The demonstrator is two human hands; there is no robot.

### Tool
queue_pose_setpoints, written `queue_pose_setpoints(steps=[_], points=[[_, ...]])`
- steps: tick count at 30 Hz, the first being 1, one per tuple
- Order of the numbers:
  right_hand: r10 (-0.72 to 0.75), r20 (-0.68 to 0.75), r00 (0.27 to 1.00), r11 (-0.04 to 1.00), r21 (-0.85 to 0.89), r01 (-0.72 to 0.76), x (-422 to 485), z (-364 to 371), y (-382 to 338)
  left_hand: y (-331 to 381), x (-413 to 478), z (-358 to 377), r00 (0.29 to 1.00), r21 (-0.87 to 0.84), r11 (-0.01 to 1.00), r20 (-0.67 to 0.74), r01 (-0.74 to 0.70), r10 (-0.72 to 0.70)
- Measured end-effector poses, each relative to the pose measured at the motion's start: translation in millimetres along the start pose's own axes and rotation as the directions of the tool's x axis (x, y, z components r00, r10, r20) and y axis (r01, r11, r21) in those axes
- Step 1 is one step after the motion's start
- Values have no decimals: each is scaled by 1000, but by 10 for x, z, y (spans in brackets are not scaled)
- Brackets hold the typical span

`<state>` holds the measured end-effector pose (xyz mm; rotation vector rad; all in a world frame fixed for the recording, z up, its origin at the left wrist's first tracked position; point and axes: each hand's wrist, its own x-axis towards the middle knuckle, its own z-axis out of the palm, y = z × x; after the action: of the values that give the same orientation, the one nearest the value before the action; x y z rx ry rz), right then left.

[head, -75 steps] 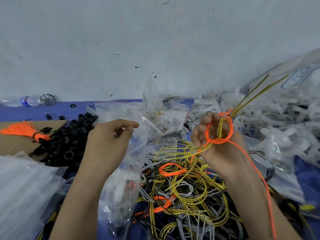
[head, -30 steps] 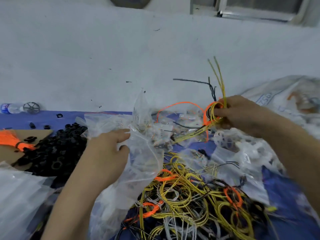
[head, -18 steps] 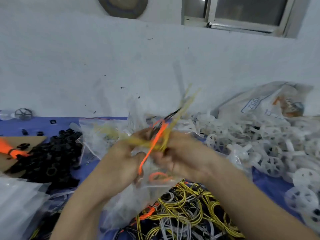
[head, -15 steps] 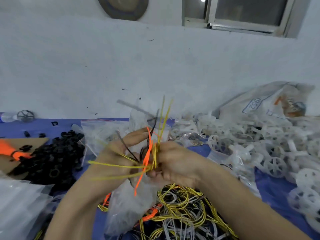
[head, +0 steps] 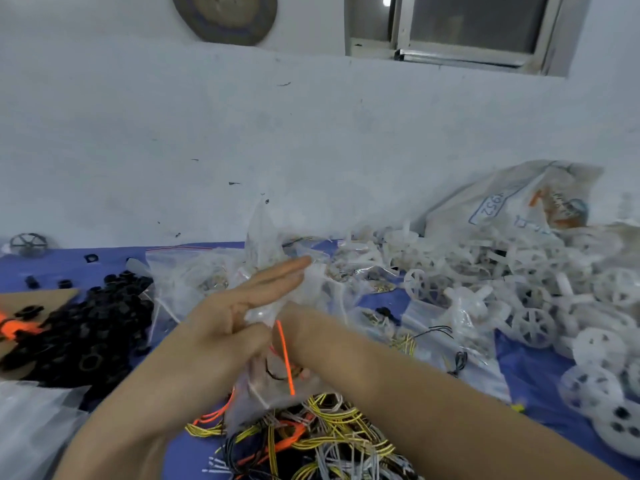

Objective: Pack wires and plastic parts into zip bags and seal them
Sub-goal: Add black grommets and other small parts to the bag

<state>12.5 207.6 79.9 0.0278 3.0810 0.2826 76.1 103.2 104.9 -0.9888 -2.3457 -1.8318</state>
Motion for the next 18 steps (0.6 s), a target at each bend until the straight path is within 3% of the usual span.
queue_pose_setpoints(steps=[1, 3, 6, 10, 15, 18], points=[[-185, 64, 981, 982, 53, 181, -18, -25, 126, -19, 12, -17, 999, 4, 1000, -34, 14, -14], [-271, 112, 956, 956, 150, 253, -72, -181, 307, -76, 48, -22, 997, 44, 999, -80, 24, -20], [-429, 3, 903, 840, 368, 397, -247, -263, 390, -135, 109, 17, 992, 133, 991, -129, 21, -4], [-532, -145, 835, 624, 599, 501, -472, -372, 530, -169, 145, -9, 980, 117, 992, -197, 49, -25], [-635, 71, 770, 714, 436, 548, -476, -143, 321, -154, 129, 63, 985, 151, 988, -175, 26, 1], [-623, 117, 773, 717, 481, 505, -474, -97, 252, -131, 108, 85, 990, 203, 979, -143, 26, 3]])
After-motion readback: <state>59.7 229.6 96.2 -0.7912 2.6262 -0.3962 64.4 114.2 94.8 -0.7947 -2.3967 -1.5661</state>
